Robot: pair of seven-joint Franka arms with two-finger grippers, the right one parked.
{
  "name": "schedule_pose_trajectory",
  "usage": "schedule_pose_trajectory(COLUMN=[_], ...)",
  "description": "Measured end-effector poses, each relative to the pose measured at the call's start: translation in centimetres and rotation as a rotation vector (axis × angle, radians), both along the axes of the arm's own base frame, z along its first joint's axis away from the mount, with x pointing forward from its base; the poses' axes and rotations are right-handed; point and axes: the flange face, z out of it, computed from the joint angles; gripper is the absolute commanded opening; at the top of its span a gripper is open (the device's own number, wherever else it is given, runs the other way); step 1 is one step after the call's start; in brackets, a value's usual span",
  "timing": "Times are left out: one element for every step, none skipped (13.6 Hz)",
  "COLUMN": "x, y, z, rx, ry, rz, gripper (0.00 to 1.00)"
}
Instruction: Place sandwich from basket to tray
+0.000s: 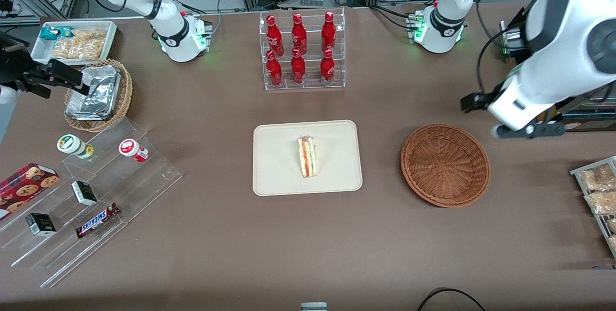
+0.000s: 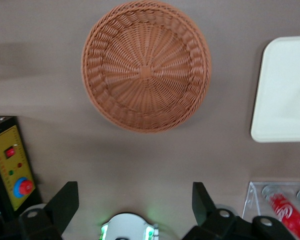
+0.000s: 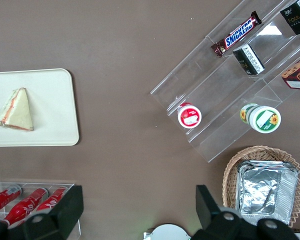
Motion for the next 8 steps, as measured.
schedule_pose_trajectory(x=[-0.6, -1.1, -1.4, -1.6, -1.6, -1.7, -1.7, -1.7], y=[1.0, 2.0, 2.9, 4.0, 5.2, 6.3, 7.4, 8.3], z=[1.0, 1.8, 2.5, 3.0, 3.3, 3.6, 3.8, 3.9], rx=[-0.007, -0.014, -0.019, -0.023, -0.027, -0.031, -0.036, -0.040], ry=[-0.001, -0.003, -0.009, -0.017, -0.023, -0.027, -0.030, -0.033], rz=[-0.020, -0.040, -0.048, -0.044, -0.036, -0.036, -0.037, -0.037], gripper=[1.00, 1.00, 1.00, 1.00, 1.00, 1.00, 1.00, 1.00])
